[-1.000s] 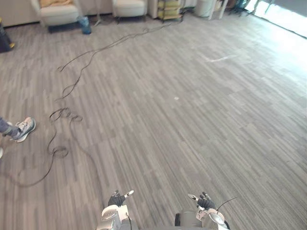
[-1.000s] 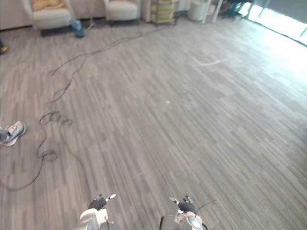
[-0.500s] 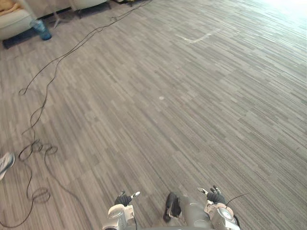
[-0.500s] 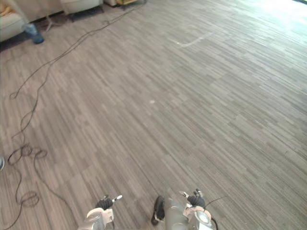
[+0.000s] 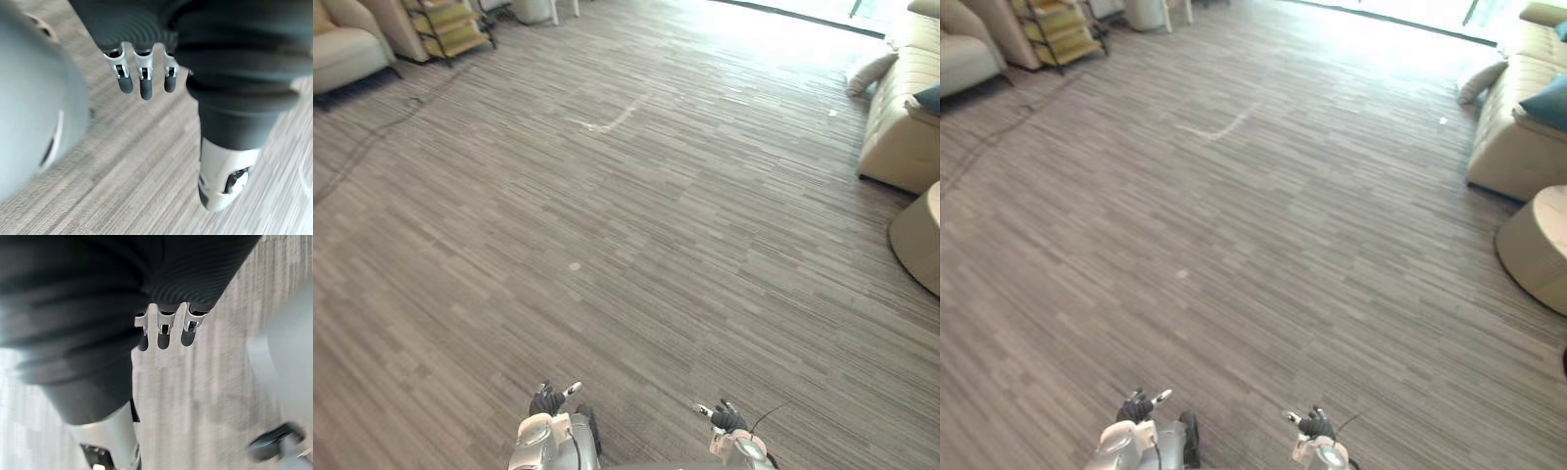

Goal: Pick up cushions and gather them together orderly.

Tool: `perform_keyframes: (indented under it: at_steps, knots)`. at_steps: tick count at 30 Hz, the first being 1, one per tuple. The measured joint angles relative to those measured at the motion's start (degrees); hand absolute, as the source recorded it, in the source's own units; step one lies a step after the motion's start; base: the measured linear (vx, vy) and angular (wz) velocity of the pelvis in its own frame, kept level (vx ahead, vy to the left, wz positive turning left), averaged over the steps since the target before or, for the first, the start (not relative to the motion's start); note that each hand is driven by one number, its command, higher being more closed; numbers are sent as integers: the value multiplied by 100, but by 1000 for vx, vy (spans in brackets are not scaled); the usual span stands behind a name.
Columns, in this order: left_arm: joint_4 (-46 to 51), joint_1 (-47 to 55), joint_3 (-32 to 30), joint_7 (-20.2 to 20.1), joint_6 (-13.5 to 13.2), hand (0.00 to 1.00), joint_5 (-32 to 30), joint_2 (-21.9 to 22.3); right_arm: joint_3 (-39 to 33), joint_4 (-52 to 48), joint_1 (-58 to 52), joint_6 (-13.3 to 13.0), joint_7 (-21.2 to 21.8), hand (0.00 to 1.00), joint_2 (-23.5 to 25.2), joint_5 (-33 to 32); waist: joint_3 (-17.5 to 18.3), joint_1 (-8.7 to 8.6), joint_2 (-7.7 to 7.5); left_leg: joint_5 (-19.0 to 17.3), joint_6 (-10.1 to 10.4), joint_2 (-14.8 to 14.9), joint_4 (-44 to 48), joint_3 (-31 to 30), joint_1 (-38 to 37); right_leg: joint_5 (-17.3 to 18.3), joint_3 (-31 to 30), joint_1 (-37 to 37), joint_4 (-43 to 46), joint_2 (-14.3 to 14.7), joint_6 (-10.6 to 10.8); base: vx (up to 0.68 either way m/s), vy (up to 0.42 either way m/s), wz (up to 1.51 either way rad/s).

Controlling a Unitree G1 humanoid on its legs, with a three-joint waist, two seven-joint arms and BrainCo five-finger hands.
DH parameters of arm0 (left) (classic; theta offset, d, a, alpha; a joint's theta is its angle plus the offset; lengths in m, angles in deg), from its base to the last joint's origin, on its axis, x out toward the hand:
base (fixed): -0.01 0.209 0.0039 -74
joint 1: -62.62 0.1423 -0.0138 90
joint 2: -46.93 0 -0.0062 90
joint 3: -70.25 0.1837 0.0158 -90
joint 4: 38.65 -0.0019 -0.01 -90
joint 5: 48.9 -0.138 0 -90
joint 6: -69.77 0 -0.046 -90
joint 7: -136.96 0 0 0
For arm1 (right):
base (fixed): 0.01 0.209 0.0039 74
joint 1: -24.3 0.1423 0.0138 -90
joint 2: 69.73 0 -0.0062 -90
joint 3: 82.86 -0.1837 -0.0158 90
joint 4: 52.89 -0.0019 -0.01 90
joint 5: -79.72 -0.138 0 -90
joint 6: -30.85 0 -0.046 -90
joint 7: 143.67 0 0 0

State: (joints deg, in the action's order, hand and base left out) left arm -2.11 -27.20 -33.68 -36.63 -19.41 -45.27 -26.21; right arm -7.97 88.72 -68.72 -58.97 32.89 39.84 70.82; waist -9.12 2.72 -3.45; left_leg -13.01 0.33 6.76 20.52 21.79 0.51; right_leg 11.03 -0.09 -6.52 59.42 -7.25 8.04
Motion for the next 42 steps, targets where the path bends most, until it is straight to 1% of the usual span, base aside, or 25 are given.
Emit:
perform_keyframes:
  at_steps: [2, 4, 5, 7, 8, 9, 10, 11, 13, 14, 17, 18, 20, 22, 24, 25, 26, 28, 30, 31, 32, 35, 37, 39, 42]
  knots:
    - [-83, -4, 94, -4, 10, 0, 0, 73, -29, -165, -22, -46, 21, 0, 0, 12, 10, -13, 198, -306, 149, 64, -638, 294, -974, 203, 765, -726, 164, -77, -312, 531, 195, -69]
    - [-276, -81, 167, -10, 23, 0, -3, 47, -256, -125, 90, -70, 32, 0, -24, 4, -6, -157, 190, -322, 181, 71, -1140, 420, -1649, 374, 1617, -1270, -977, -88, -620, 561, 117, -23]
    - [-288, -84, 172, -11, 23, 0, -3, 47, -280, -124, 94, -70, 33, 0, -26, 4, -8, -171, 193, -322, 181, 75, -1164, 418, -1678, 372, 1665, -1290, -1103, -79, -627, 592, 36, 14]
    - [-341, -122, 258, -27, 60, 0, -16, 68, -466, -136, 81, -74, 17, 0, -49, -8, -16, -297, 177, -323, 180, 35, -1353, 322, -1941, 1, 1957, -1487, -2693, -6, -740, 507, -61, 35]
    - [-350, -119, 283, -49, 77, 0, -33, 80, -511, -106, 61, -69, 1, 0, -92, -9, -20, -330, 149, -323, 180, -35, -1461, 179, -2122, -444, 1865, -1435, -3618, 52, -753, 747, -154, 48]
    - [-368, -134, 252, -58, 87, 0, -126, 130, -515, -71, 1, -40, 5, 0, -184, -13, -91, -388, 193, -323, 180, -33, -1485, 24, -2422, -1154, 1748, -1283, -3773, 126, -1279, 644, -132, 24]
    - [-352, -115, 240, -55, 81, 0, -139, 237, -541, -76, 23, -31, 6, 0, -311, -11, -87, -345, 430, -223, 191, 103, -1443, 19, -2472, -958, 1840, -1249, -3598, 209, -1136, 761, -175, -1]
    - [-340, -106, 191, -76, 77, 0, -150, 286, -561, -69, 64, -30, -2, 0, -322, -9, -99, -333, 470, 59, 473, 137, -1200, -65, -2434, -652, 1789, -1314, -3264, 206, -1312, 578, -179, -37]
    - [-335, -65, 140, -96, 82, 0, -190, 286, -560, -101, 72, 7, 3, 0, -334, -3, -121, -348, 542, 441, 751, 403, 248, -438, -1956, -201, 1690, -1138, -3075, 391, -1367, 624, -224, -41]
    - [-284, -36, 99, -97, 84, 0, -192, 256, -515, -108, 80, 6, -4, 0, -353, -5, -168, -334, 637, 1213, 1131, 722, 2174, -1022, -1089, -84, 1572, -728, -3368, 644, -1380, 544, -134, -44]
    - [-36, -13, -89, -107, 68, 0, -182, 235, -307, -66, 201, 32, -20, 0, -287, -14, -320, -246, 580, 815, 1047, 1030, 4207, -1003, -28, 25, 1262, 272, -3970, 961, -1518, 529, -39, -76]
    - [75, 18, -85, -110, 58, 0, -185, 193, -208, -56, 188, 39, -23, 0, -183, -14, -289, -235, 431, 450, 749, 1018, 4111, -744, 488, 103, 1054, 732, -4386, 965, -1528, 360, 3, -58]
    - [251, 55, -88, -106, -29, 0, -175, 230, -159, -20, 218, 57, -17, 0, -111, -15, -268, -149, 401, 176, 419, 1027, 3417, -402, 1048, 68, 747, 1146, -4771, 965, -1376, 499, 69, -81]
    - [322, 64, -100, -105, -41, 0, -129, 269, -159, 13, 223, 106, -19, 0, -60, -11, -257, -28, 474, 79, 340, 976, 2245, -161, 1305, 157, 411, 1518, -5008, 910, -1228, 539, 156, -90]
    - [335, 76, -162, -90, -49, 0, -121, 272, -159, 103, 237, 108, -18, 0, -32, -7, -246, 33, 489, 209, 405, 743, 761, -194, 1366, 339, 161, 1951, -5243, 769, -1047, 492, 223, -59]
    - [330, 95, -164, -81, -46, 0, -120, 272, -155, 147, 223, 108, -20, 0, -36, -1, -197, 54, 503, 528, 420, 616, -66, -205, 1379, 431, 73, 2140, -5381, 701, -927, 628, 342, -64]
    - [321, 122, -163, -68, -48, 0, -119, 242, -147, 262, 229, 108, -20, 0, -43, 1, -75, 85, 446, 1251, 309, 453, -184, -305, 1363, 513, -105, 2283, -5486, 550, -809, 643, 357, -55]
    - [251, 112, -56, -34, -33, 0, -127, 99, -97, 356, 201, 126, -2, 0, 18, 6, 73, 26, 226, 991, 31, 203, -84, -168, 1365, 285, -165, 2193, -5348, 237, -646, 670, 344, -26]
    - [167, 93, 4, -39, -31, 0, -132, 37, -126, 350, 127, 136, -4, 0, 40, 18, 111, 45, 135, 716, -172, 49, 39, -58, 1139, 99, -355, 1855, -4332, 102, -480, 665, 374, -15]
    - [35, 65, 158, -40, 6, 0, -132, -33, -166, 311, 130, 102, -7, 0, 7, 44, 78, 7, 120, 303, -116, -129, -182, -11, 500, -508, -393, 1043, -2086, 3, 151, 550, 302, -13]
    - [-6, 45, 158, -42, 19, 0, -132, -50, -165, 291, 133, 89, -8, 0, -29, 58, 28, 4, 121, 214, -106, -178, -235, 18, 278, -719, -408, 737, -1311, -52, 275, 640, 313, -7]
    - [-143, 23, 176, -26, 98, 0, -131, -53, -36, 40, 86, 49, 3, 0, -42, 181, -1, -87, 164, -87, -139, -249, -495, 81, -682, -394, -111, -274, 366, -95, 5, 441, 141, 5]
    - [-155, 43, 212, -17, 106, 0, -132, -19, -39, -136, 69, -12, 10, 0, -20, 202, 15, -127, 203, -312, 0, -253, -923, 128, -1190, -136, 432, -1023, 47, -149, -199, 447, 104, 2]
    - [-253, 47, 211, -15, 131, 0, -133, 8, -94, -193, 132, -35, 17, 0, -66, 206, -15, -257, 201, -469, 58, -269, -1194, 100, -1701, -38, 1135, -1489, -1119, -231, -391, 617, -14, 15]
    - [-321, -69, 267, -38, 124, 0, -139, 74, -239, -199, 160, -28, 8, 0, -161, 209, -27, -367, 216, -762, 87, -345, -1557, -124, -2273, -657, 1514, -1638, -3620, -128, -446, 620, -105, 43]
